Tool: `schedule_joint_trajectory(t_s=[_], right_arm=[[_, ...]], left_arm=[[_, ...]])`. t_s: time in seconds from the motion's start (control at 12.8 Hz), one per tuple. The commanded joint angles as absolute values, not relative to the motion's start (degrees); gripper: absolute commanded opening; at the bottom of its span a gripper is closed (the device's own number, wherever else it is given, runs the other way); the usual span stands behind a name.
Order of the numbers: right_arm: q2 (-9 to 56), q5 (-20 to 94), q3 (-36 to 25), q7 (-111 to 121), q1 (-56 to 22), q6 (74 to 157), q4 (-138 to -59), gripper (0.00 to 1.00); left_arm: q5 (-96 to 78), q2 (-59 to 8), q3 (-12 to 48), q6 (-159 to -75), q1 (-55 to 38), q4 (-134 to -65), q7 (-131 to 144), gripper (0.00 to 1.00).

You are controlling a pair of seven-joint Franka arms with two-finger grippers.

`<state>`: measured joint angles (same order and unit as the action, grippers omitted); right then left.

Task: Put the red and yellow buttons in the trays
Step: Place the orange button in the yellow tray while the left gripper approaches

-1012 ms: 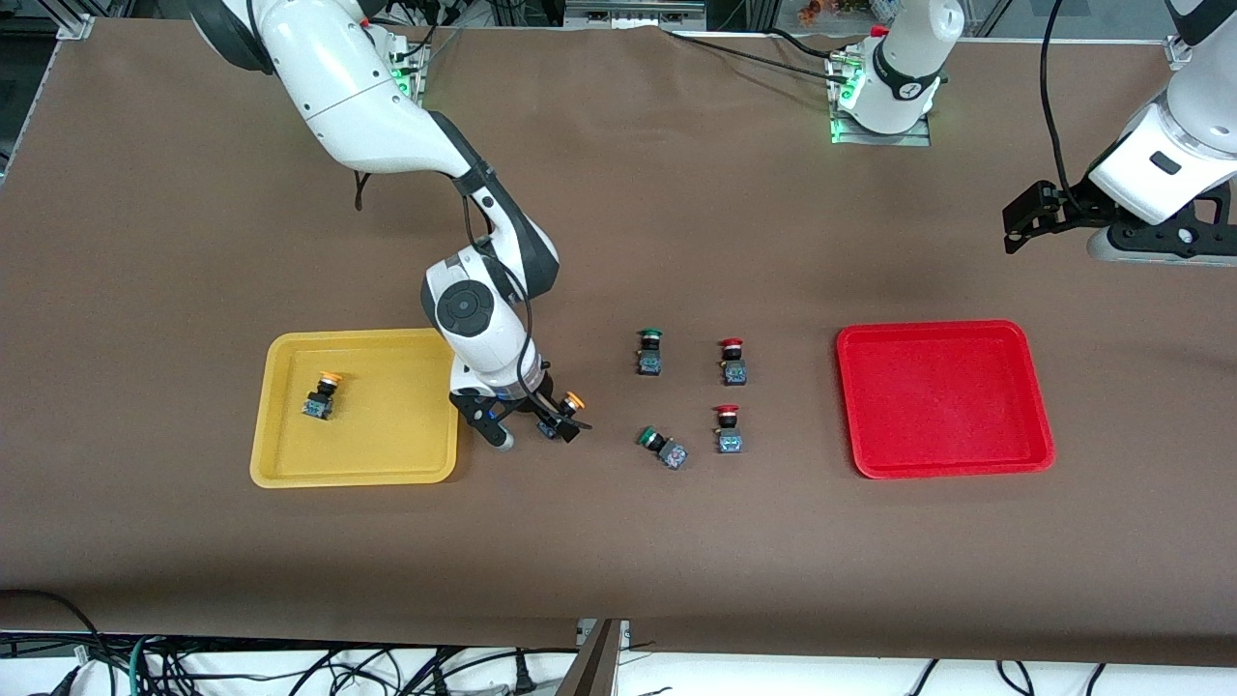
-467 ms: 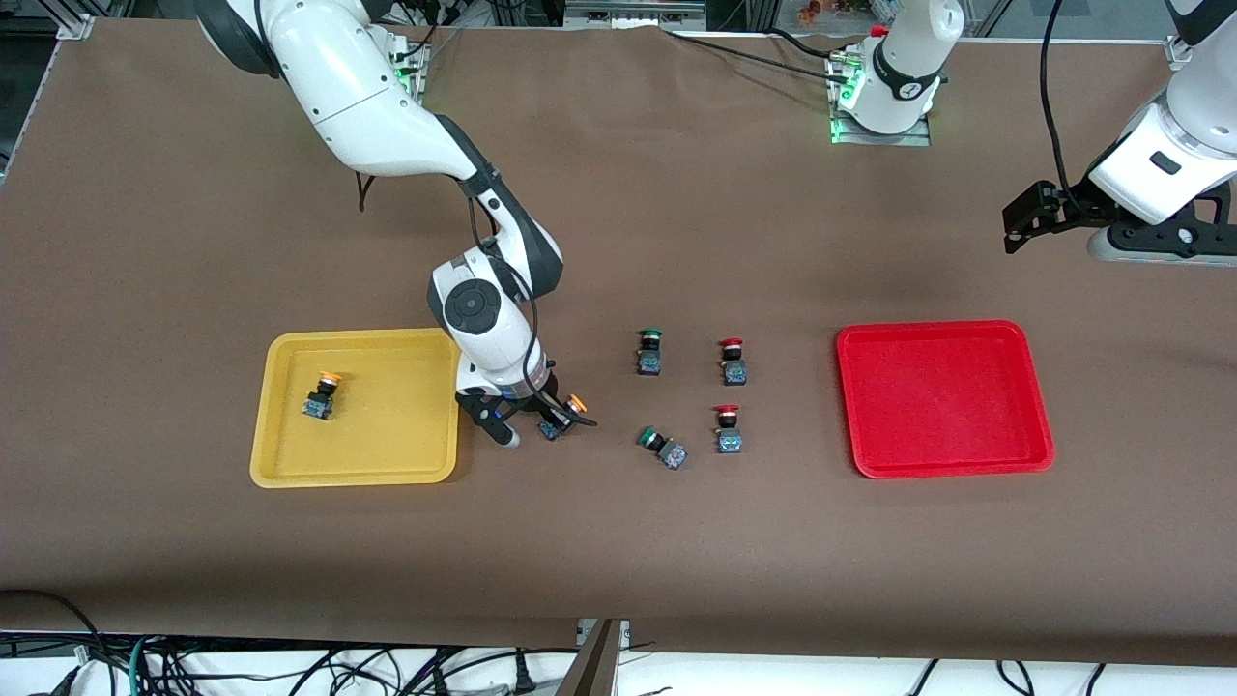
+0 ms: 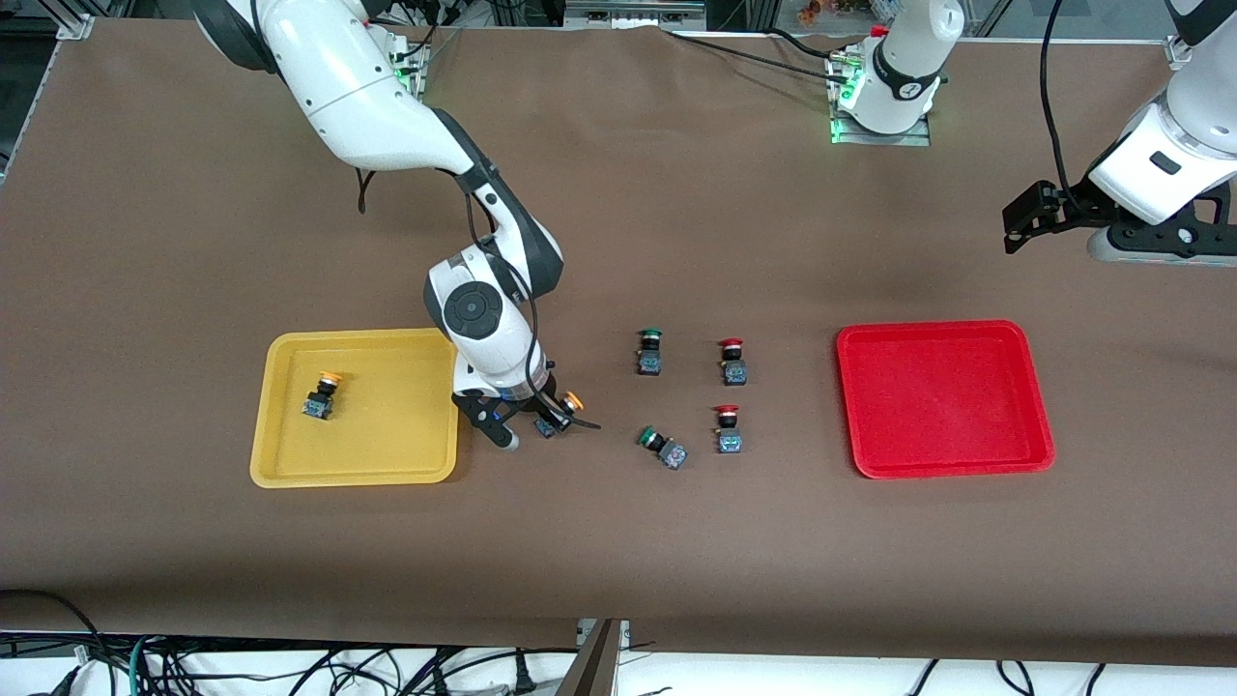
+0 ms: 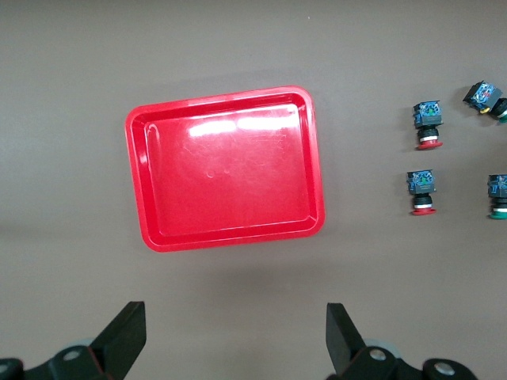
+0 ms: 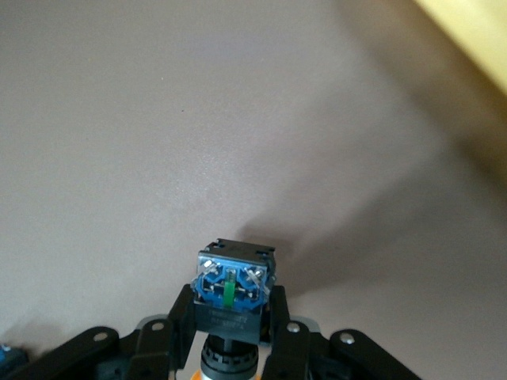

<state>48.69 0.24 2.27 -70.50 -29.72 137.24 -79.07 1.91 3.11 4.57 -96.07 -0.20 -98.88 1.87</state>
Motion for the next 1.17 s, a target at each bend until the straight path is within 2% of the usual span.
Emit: schedule_joint_trajectory(t_s=[0.0, 0.16, 0.39, 1.09], right_arm=[[43.9, 0.3, 1.9, -59.0, -27.4, 126.5, -78.7, 0.00], [42.0, 0.6, 2.0, -48.1, -23.4, 119.5, -78.7, 0.00], [40.9, 0.9, 1.9, -33.4, -19.0, 113.5, -79.1, 0.00], [40.8, 0.9, 1.6, -15.2, -12.2, 113.8, -83.9, 0.00]], left_arm=[[1.7, 3.7, 4.7, -96.0, 0.2, -99.2, 0.5, 1.00], [1.7, 3.8, 4.7, -96.0, 0.2, -99.2, 0.5, 1.00], [1.7, 3.8, 4.8, -96.0, 0.1, -99.2, 0.6, 1.00], [0.8, 0.5, 4.9, -96.2, -0.8, -97.5, 0.5, 1.00]])
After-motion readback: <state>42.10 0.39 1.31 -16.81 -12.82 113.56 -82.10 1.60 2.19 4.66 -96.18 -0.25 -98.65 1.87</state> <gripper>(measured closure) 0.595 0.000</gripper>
